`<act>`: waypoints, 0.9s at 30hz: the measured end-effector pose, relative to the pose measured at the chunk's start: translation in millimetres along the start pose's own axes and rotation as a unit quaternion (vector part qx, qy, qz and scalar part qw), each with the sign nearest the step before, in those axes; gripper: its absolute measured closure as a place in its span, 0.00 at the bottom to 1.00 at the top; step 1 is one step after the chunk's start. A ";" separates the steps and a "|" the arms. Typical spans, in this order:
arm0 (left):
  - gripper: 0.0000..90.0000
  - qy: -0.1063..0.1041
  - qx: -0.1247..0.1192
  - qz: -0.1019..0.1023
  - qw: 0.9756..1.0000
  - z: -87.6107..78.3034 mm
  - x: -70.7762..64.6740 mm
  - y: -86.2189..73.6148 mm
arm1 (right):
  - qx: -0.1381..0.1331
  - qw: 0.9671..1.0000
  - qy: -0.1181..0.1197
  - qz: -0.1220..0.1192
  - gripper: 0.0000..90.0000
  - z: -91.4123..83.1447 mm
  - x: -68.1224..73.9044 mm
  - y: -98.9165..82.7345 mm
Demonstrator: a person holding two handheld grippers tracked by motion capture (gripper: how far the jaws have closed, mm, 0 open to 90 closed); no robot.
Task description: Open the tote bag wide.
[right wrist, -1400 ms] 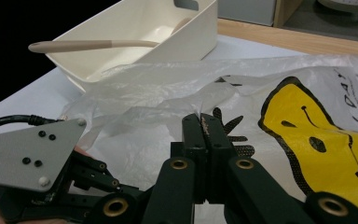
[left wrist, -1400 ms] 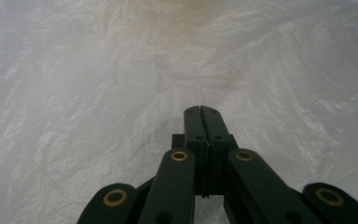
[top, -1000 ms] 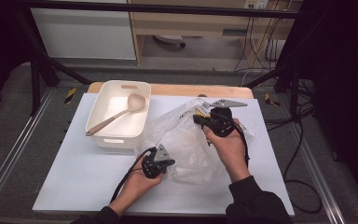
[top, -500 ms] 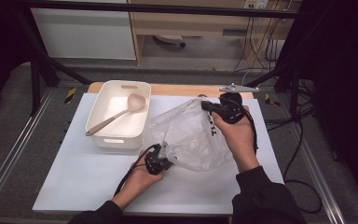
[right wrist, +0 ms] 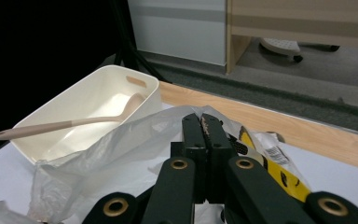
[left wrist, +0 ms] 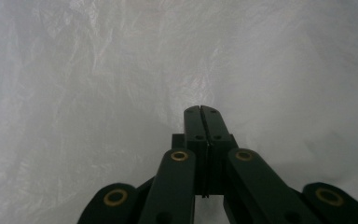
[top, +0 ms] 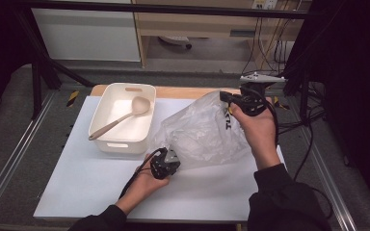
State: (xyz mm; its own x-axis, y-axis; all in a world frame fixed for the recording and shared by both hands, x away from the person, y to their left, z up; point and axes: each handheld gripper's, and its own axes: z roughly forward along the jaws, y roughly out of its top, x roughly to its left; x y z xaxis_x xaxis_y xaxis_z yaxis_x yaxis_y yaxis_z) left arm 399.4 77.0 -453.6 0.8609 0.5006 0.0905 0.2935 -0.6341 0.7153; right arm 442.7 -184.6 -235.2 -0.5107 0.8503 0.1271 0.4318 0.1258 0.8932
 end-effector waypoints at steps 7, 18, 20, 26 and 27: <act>1.00 0.002 -0.001 0.000 1.000 0.1 -0.2 0.0 | 0.003 1.000 -0.016 -0.021 1.00 -8.1 0.4 11.0; 1.00 0.014 -0.055 -0.015 0.998 -21.0 -7.1 9.0 | 0.059 0.998 -0.010 -0.023 1.00 30.6 4.3 -22.0; 1.00 0.010 -0.060 -0.021 0.998 -28.8 -8.3 11.0 | 0.060 0.998 -0.009 -0.022 1.00 33.7 4.5 -24.1; 1.00 -0.002 -0.072 -0.042 0.996 -58.1 -8.7 17.9 | 0.056 0.998 -0.003 -0.024 1.00 31.0 7.4 -18.4; 1.00 -0.002 -0.077 -0.047 0.996 -61.8 -9.0 19.4 | 0.055 0.998 -0.001 -0.024 1.00 30.0 8.4 -17.0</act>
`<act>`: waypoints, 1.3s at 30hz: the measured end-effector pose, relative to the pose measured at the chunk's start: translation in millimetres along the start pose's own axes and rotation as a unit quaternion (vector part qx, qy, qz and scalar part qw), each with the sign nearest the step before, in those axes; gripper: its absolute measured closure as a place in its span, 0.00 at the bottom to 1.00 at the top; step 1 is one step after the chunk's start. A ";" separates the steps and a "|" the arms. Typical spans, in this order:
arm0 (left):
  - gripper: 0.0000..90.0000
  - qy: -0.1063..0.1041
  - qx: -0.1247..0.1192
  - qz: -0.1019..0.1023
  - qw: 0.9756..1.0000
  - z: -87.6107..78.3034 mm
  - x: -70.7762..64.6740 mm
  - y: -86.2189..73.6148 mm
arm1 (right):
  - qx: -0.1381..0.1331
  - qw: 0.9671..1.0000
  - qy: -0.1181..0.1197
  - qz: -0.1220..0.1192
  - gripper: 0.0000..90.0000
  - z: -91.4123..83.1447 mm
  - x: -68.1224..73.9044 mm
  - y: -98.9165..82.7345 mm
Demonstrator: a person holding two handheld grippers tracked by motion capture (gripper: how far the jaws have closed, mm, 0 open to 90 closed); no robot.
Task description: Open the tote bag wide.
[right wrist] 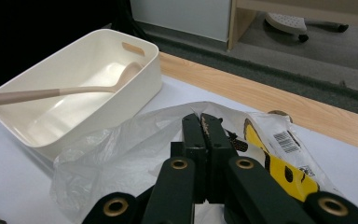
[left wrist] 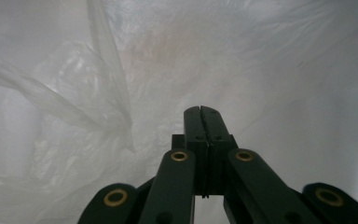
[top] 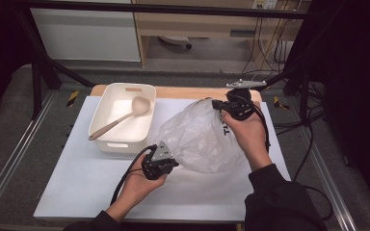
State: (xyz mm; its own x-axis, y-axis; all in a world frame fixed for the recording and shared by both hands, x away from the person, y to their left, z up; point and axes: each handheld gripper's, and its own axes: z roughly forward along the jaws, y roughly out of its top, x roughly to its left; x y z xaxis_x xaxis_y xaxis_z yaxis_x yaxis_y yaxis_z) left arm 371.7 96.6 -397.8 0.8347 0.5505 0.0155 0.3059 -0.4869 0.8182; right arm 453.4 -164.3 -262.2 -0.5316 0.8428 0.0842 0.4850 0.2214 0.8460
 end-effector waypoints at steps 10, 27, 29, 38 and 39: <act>0.96 0.024 -0.025 -0.014 0.999 -53.6 12.8 32.4 | 0.014 1.000 0.012 0.002 1.00 4.7 -1.1 -1.3; 0.31 0.125 -0.043 -0.058 0.990 -98.8 71.8 40.7 | 0.030 0.999 0.016 0.002 1.00 13.6 0.8 -1.4; 0.24 0.124 -0.041 -0.064 0.989 -102.1 77.3 39.2 | 0.029 0.999 0.017 0.000 1.00 14.4 1.2 -1.0; 0.12 0.133 -0.035 -0.075 0.988 -110.8 95.5 34.7 | 0.032 0.999 0.020 -0.003 1.00 17.7 3.2 -1.2; 0.12 0.136 -0.036 -0.077 0.987 -111.4 97.5 34.0 | 0.032 0.999 0.020 -0.003 1.00 18.1 3.4 -1.3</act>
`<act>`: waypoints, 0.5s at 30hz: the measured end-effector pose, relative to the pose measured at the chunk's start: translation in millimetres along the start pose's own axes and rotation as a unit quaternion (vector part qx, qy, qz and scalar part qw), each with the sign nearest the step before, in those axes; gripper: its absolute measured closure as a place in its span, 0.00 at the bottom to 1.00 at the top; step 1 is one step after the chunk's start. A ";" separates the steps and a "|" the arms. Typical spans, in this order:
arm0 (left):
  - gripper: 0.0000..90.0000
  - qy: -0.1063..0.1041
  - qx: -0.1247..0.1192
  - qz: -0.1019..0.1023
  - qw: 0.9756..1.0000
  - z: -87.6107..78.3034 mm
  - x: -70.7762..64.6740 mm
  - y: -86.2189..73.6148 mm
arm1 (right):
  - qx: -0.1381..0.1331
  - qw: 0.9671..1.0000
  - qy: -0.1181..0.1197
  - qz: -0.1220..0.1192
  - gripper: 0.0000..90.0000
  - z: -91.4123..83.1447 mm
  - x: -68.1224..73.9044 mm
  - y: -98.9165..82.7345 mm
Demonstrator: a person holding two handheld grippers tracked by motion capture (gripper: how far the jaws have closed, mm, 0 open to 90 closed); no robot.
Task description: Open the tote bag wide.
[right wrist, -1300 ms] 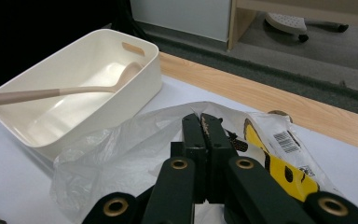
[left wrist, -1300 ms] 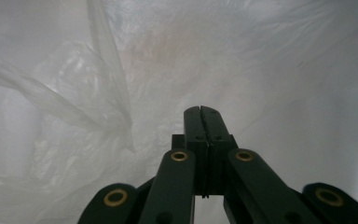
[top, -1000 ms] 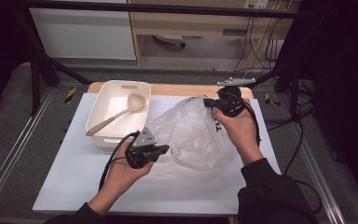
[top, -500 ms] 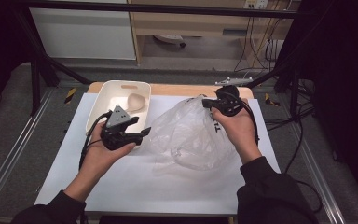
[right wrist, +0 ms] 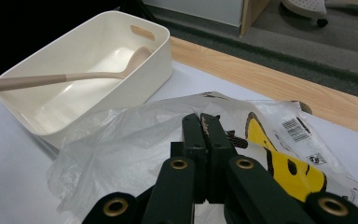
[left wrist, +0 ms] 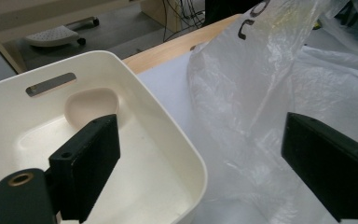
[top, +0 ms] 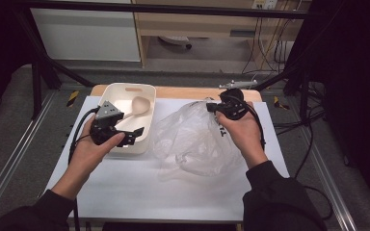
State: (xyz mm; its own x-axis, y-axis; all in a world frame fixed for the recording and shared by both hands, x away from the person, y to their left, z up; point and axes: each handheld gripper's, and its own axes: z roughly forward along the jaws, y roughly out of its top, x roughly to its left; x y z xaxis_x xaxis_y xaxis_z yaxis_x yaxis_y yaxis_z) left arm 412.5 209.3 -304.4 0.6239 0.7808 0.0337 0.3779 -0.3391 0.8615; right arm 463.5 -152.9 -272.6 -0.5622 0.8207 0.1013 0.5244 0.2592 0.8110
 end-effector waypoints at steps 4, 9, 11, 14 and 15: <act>0.11 0.003 0.005 -0.003 1.000 -1.9 8.6 -0.8 | 0.001 1.000 0.003 -0.001 1.00 0.4 -0.2 -0.1; 0.10 0.010 0.006 -0.006 1.000 -4.6 15.6 -2.5 | 0.002 1.000 0.004 -0.001 1.00 0.9 -0.1 -1.5; 0.10 0.017 0.003 -0.007 1.000 -6.0 18.6 -3.6 | 0.002 1.000 0.005 -0.002 1.00 1.2 -0.1 -2.8; 0.10 0.022 0.002 -0.013 1.000 -8.4 23.1 -5.3 | 0.002 1.000 0.006 -0.001 1.00 2.3 -0.5 -4.7; 0.10 0.022 0.003 -0.012 1.000 -8.9 23.9 -5.5 | 0.002 1.000 0.006 -0.001 1.00 2.7 -0.5 -5.4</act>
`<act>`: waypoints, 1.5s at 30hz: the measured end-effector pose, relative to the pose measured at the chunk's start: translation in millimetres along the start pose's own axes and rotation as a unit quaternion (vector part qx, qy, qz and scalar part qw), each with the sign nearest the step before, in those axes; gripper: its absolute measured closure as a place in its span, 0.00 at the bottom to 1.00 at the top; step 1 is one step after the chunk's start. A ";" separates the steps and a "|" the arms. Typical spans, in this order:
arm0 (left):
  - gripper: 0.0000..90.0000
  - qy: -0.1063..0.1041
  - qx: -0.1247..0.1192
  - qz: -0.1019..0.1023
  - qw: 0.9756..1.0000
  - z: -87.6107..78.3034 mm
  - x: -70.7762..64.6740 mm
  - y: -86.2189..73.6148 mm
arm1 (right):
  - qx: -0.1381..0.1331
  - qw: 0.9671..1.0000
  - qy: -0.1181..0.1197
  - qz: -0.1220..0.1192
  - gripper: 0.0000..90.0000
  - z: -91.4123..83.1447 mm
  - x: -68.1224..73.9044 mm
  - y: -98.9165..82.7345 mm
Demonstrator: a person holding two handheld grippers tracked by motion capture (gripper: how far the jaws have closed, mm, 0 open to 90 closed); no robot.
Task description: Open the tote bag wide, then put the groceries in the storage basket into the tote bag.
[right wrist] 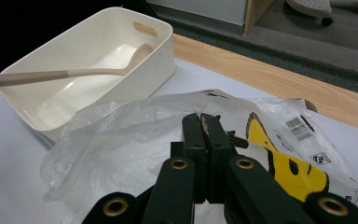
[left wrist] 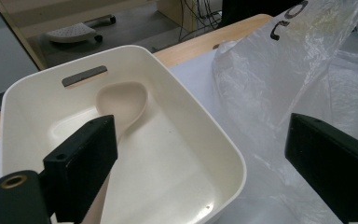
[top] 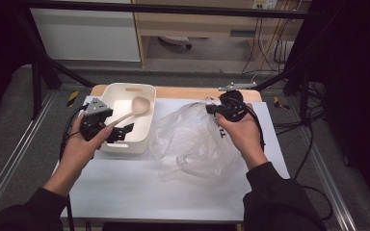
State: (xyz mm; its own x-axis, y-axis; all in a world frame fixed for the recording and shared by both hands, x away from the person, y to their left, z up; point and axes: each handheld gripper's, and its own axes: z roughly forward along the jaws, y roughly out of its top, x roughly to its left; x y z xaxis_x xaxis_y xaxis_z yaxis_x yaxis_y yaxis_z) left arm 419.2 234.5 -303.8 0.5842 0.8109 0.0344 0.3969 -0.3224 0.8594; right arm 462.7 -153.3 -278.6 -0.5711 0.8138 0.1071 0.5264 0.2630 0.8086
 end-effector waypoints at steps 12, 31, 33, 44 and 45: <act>0.09 0.017 0.000 -0.010 1.000 -11.2 12.8 -0.7 | 0.003 1.000 0.004 -0.005 1.00 2.1 2.7 -3.6; 0.09 0.034 -0.001 -0.036 0.999 -16.0 30.5 -6.9 | 0.015 1.000 0.011 -0.008 1.00 9.1 4.9 -12.1; 0.09 0.037 0.000 -0.039 0.999 -16.3 33.4 -8.1 | 0.015 1.000 0.011 -0.010 1.00 10.4 4.9 -13.2; 0.11 0.037 0.017 -0.045 0.998 -10.4 41.5 -12.8 | 0.022 1.000 0.015 -0.009 1.00 15.2 4.8 -21.1; 0.11 0.037 0.017 -0.045 0.998 -10.3 42.0 -13.2 | 0.022 1.000 0.015 -0.009 1.00 15.4 5.0 -21.6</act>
State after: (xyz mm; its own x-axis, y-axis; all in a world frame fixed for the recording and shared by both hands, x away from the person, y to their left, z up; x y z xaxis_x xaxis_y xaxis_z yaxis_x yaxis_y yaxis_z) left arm 431.2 277.8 -308.5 0.4913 0.8710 -0.0038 0.4704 -0.2617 0.8427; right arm 458.2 -147.0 -304.5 -0.5988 0.7932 0.1110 0.5429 0.3000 0.7844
